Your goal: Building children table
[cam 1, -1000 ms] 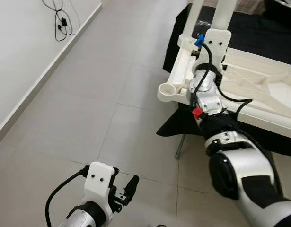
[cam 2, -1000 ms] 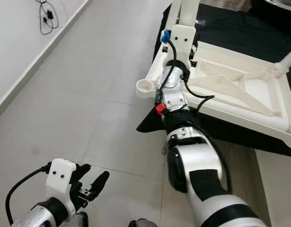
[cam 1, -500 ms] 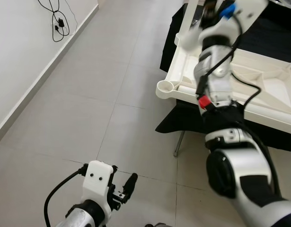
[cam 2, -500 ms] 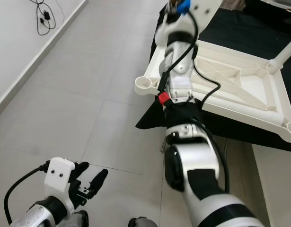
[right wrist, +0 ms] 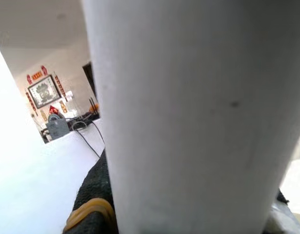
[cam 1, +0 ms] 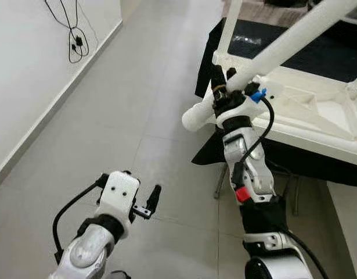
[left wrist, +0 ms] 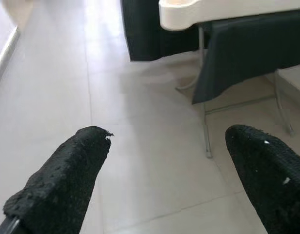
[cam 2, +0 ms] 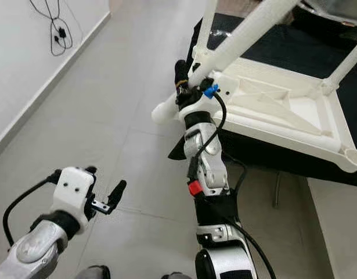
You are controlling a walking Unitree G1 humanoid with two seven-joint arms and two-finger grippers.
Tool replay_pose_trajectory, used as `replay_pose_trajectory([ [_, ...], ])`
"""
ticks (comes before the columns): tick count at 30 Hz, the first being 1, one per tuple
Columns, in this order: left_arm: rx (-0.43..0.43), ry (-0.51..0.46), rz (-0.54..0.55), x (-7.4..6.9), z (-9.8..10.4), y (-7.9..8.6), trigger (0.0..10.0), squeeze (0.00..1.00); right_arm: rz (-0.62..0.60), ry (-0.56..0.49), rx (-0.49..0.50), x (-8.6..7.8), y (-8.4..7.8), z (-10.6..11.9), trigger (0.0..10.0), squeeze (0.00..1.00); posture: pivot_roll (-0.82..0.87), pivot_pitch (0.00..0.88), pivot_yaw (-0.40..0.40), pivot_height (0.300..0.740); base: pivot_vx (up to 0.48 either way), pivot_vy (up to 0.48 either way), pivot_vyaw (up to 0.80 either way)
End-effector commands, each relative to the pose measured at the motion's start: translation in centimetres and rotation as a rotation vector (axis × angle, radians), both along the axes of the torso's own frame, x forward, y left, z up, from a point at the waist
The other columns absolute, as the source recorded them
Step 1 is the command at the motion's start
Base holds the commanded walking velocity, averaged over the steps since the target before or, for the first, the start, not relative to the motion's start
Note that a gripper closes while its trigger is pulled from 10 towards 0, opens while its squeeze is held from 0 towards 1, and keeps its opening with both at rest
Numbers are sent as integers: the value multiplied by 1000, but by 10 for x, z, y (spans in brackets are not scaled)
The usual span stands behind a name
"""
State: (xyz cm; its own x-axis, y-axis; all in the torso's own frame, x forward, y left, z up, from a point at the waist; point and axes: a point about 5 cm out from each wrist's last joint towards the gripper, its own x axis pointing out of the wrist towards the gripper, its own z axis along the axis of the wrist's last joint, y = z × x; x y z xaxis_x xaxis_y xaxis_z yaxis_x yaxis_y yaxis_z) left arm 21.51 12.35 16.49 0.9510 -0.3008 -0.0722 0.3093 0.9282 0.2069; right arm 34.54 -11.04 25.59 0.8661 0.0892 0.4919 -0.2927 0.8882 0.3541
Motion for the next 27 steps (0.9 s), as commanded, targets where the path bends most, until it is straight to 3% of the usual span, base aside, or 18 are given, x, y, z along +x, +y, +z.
replay_pose_trajectory([
  [1,47,-17,-19,5,-1,-2,10000,1000,25,7,11,-5,3,-3,10000,0,149,58,-90,740,0,0,0],
  [2,62,-45,-25,12,3,-3,10000,0,32,26,-10,-7,5,-9,10000,0,148,56,-91,740,0,0,0],
  [5,55,-65,-28,16,7,-3,10000,0,48,38,-19,-9,6,-14,10000,0,143,52,-93,740,0,0,0],
  [7,-29,-78,2,19,13,-2,10000,0,61,50,-48,-15,7,-21,10000,0,138,45,-92,740,0,0,0],
  [9,-45,-79,10,17,12,-3,10000,0,50,55,-78,-18,5,-23,10000,0,142,40,-97,740,0,0,-219],
  [16,-44,-110,38,18,14,-3,10000,0,-11,71,-100,-22,-7,-22,10000,0,135,25,-88,740,0,0,-745],
  [19,-45,-131,99,30,17,5,10000,0,-40,34,-114,-21,-10,-14,10000,0,133,14,-90,740,0,0,-467],
  [27,-62,-161,178,41,25,23,10000,0,-57,15,-123,-19,-12,-7,10000,0,130,6,-94,740,317,-133,0],
])
